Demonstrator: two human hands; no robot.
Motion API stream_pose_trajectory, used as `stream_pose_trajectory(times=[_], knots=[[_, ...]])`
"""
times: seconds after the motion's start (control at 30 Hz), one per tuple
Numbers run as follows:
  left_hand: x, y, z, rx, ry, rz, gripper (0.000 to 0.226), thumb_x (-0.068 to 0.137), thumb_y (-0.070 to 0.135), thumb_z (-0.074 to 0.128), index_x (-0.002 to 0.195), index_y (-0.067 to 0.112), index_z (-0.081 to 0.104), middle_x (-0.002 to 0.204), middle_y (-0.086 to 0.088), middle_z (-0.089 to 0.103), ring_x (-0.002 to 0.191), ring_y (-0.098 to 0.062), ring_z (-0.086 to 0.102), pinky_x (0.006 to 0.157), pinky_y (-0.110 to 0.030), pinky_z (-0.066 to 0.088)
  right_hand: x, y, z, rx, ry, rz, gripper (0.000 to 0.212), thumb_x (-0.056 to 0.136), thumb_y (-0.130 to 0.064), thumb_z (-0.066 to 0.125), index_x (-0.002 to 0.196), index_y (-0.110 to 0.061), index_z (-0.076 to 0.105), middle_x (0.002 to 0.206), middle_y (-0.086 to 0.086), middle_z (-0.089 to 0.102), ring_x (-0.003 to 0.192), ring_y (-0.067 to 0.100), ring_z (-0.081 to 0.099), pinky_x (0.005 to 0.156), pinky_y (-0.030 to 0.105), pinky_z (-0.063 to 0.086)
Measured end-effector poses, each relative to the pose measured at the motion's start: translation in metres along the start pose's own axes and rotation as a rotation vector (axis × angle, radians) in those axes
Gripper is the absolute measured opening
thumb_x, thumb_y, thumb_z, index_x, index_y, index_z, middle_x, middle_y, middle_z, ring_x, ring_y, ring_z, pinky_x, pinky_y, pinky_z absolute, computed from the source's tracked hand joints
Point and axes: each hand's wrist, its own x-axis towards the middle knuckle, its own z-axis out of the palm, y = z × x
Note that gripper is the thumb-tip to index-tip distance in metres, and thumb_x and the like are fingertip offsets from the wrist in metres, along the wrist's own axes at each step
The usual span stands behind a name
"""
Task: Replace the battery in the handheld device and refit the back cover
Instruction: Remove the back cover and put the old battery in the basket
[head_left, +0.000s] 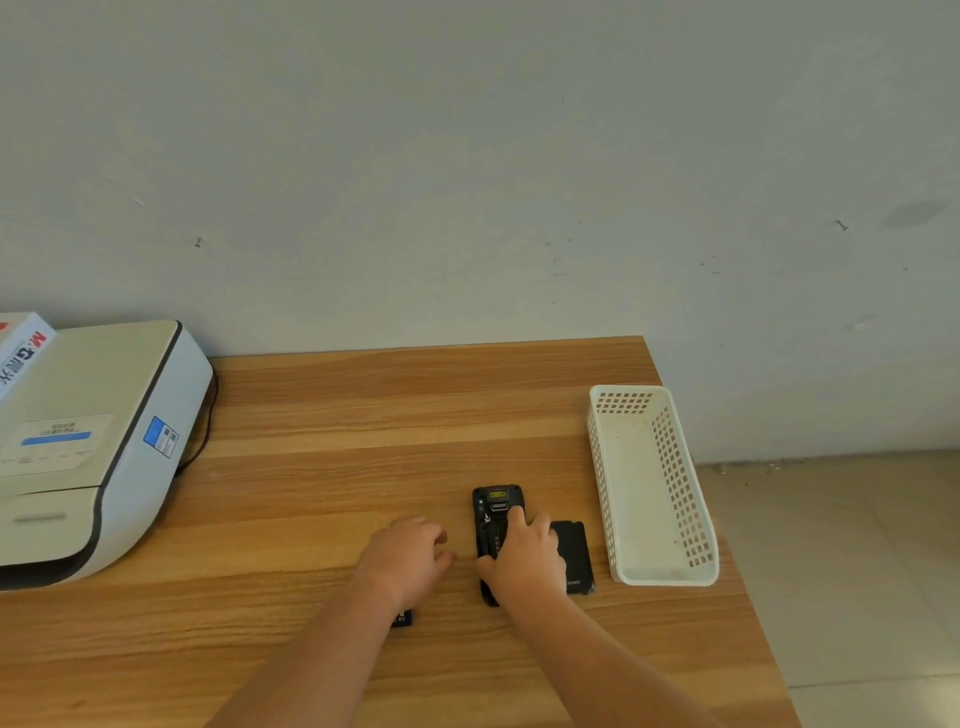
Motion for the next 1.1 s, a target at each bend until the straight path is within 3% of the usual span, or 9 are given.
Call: stream_pose_trajectory(times=[0.23, 0.4, 0.63, 0.8, 1.1], knots=[[0.002, 0.013, -0.004, -0.027, 0.018, 0.014, 0.044, 0.098, 0.043, 0.047, 0.135, 0.020, 0.055, 0.133, 0.002, 0.058, 0.120, -0.016, 0.053, 0.101, -0.034, 0.045, 0.001, 0.003, -0.026, 0.083, 0.100, -0.057, 0.055, 0.081, -0.036, 0.065, 0.126, -0.021, 0.037, 0.121, 0.004, 0.038, 0.109, 0.022, 0.042, 0.086, 0.034, 0.050], [0.002, 0.029, -0.006, -0.042, 0.013, 0.005, 0.034, 0.098, 0.044, 0.046, 0.122, 0.024, 0.061, 0.121, 0.004, 0.062, 0.109, -0.014, 0.056, 0.097, -0.035, 0.046, 0.000, 0.016, -0.063, 0.140, 0.200, -0.086, 0.052, 0.080, -0.036, 0.065, 0.122, -0.021, 0.039, 0.121, 0.003, 0.038, 0.101, 0.017, 0.040, 0.079, 0.029, 0.045], [0.007, 0.050, -0.009, -0.047, 0.037, 0.043, 0.035, 0.099, 0.045, 0.042, 0.122, 0.025, 0.059, 0.113, 0.009, 0.059, 0.103, -0.010, 0.055, 0.091, -0.030, 0.046, 0.012, 0.054, -0.129, 0.162, 0.354, -0.022, 0.055, 0.080, -0.035, 0.062, 0.127, -0.021, 0.038, 0.119, 0.005, 0.038, 0.098, 0.019, 0.037, 0.080, 0.036, 0.047], [0.008, 0.061, -0.004, -0.044, 0.045, 0.048, 0.032, 0.098, 0.045, 0.045, 0.117, 0.026, 0.062, 0.106, 0.010, 0.059, 0.096, -0.008, 0.055, 0.087, -0.027, 0.047, 0.020, 0.083, -0.139, 0.159, 0.345, 0.021, 0.063, 0.081, -0.034, 0.066, 0.134, -0.020, 0.035, 0.130, 0.007, 0.038, 0.114, 0.023, 0.043, 0.088, 0.038, 0.051], [0.003, 0.057, 0.005, -0.066, 0.018, -0.009, 0.031, 0.098, 0.044, 0.045, 0.119, 0.026, 0.061, 0.113, 0.008, 0.061, 0.105, -0.011, 0.054, 0.092, -0.029, 0.047, 0.038, 0.108, -0.121, 0.027, 0.238, 0.078, 0.058, 0.083, -0.034, 0.067, 0.130, -0.019, 0.038, 0.135, 0.010, 0.039, 0.114, 0.026, 0.048, 0.086, 0.038, 0.053]])
